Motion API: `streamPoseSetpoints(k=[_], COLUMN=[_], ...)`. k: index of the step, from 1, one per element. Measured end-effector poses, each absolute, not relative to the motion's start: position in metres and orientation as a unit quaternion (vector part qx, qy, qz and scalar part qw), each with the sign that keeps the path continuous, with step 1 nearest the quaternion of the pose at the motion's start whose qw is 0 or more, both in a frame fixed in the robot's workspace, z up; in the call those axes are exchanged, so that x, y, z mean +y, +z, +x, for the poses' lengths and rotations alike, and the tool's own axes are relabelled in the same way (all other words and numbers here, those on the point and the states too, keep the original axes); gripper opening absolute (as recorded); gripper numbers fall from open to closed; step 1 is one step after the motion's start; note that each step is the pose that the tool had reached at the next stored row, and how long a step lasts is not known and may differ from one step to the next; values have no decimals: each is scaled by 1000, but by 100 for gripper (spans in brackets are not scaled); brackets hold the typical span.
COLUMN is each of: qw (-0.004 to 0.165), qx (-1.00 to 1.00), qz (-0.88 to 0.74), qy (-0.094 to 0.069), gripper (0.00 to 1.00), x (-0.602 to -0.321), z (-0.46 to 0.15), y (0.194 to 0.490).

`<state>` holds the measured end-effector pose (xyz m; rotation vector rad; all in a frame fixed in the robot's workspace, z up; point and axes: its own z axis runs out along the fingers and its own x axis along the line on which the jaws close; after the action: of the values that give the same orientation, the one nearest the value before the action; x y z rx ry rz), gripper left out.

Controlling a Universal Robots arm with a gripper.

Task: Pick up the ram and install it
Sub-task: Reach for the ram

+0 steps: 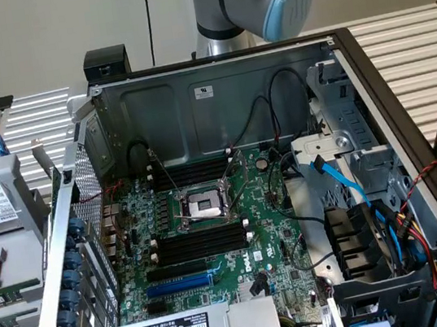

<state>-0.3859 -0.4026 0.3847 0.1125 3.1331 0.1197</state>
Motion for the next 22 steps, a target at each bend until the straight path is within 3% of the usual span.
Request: streamPoseSetpoints(k=[9,22], qw=[-19,-24], qx=[999,998], qz=[22,-50], qy=[37,38], gripper=[11,11], x=[-403,-403], z=[-404,-423], y=[380,369])
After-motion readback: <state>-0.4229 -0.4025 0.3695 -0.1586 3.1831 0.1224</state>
